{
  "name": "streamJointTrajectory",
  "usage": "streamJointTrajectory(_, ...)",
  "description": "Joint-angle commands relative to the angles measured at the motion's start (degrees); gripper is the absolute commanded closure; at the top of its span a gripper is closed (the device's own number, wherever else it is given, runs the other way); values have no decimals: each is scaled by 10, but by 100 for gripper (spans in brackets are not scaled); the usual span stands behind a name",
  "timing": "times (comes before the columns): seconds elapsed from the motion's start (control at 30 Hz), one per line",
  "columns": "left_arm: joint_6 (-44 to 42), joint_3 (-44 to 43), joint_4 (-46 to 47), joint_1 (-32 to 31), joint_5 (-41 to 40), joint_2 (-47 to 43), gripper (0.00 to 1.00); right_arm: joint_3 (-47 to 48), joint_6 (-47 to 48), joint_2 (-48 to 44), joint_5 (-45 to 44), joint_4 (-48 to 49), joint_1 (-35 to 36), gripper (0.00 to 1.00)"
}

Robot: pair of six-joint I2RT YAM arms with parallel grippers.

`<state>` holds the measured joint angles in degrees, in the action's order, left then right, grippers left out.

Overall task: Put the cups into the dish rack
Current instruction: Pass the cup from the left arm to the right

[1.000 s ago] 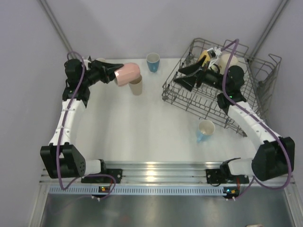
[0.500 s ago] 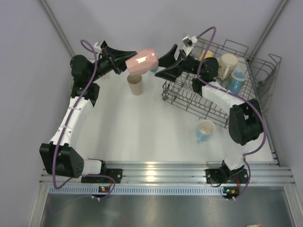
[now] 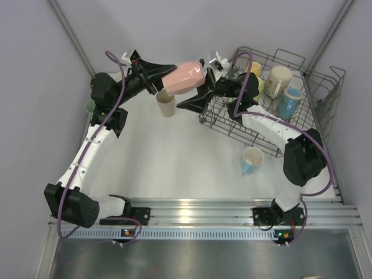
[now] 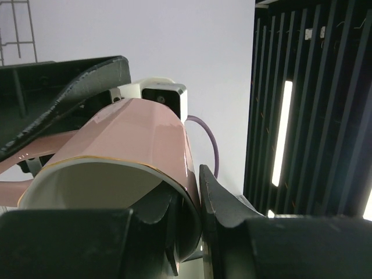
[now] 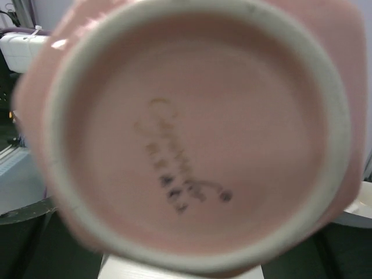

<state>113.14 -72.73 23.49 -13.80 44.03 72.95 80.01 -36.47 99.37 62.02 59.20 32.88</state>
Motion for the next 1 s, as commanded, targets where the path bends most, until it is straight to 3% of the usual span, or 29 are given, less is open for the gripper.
streamJointTrajectory(0.0, 89, 1, 78, -14, -41, -33, 100, 38, 39, -8, 3, 1, 17, 15)
streamJointTrajectory(0.1, 86, 9, 78, -17, -44, -34, 100, 29, 33, -12, -8, 14, 22, 24)
streamJointTrajectory(0.27, 80, 27, 79, -18, -46, -33, 100, -13, 2, -31, -15, 81, 23, 66)
streamJointTrajectory(0.33, 79, 39, 84, -18, -47, -32, 100, -29, -7, -43, -16, 101, 23, 76)
streamJointTrajectory(0.4, 81, 50, 106, -18, -47, -29, 100, -56, -27, -52, -20, 136, 22, 95)
streamJointTrajectory(0.43, 88, 65, 117, -17, -47, -27, 100, -76, -39, -64, -23, 149, 22, 100)
streamJointTrajectory(0.5, 95, 80, 147, -17, -50, -25, 100, -95, -46, -78, -36, 167, 19, 100)
streamJointTrajectory(0.57, 101, 99, 166, -17, -55, -23, 84, -123, -42, -103, -51, 167, 14, 100)
streamJointTrajectory(0.6, 97, 103, 172, -16, -54, -18, 70, -143, -33, -123, -63, 162, 9, 100)
streamJointTrajectory(0.63, 93, 103, 172, -16, -54, -18, 70, -152, -24, -133, -63, 156, 9, 100)
streamJointTrajectory(0.67, 89, 101, 172, -16, -49, -12, 56, -160, -12, -145, -72, 144, 6, 100)
streamJointTrajectory(0.77, 63, 89, 172, -17, -44, -3, 28, -188, 45, -192, -93, 75, 0, 100)
streamJointTrajectory(0.97, 0, 75, 151, -16, -40, 17, 2, -215, 116, -270, -133, -50, -29, 100)
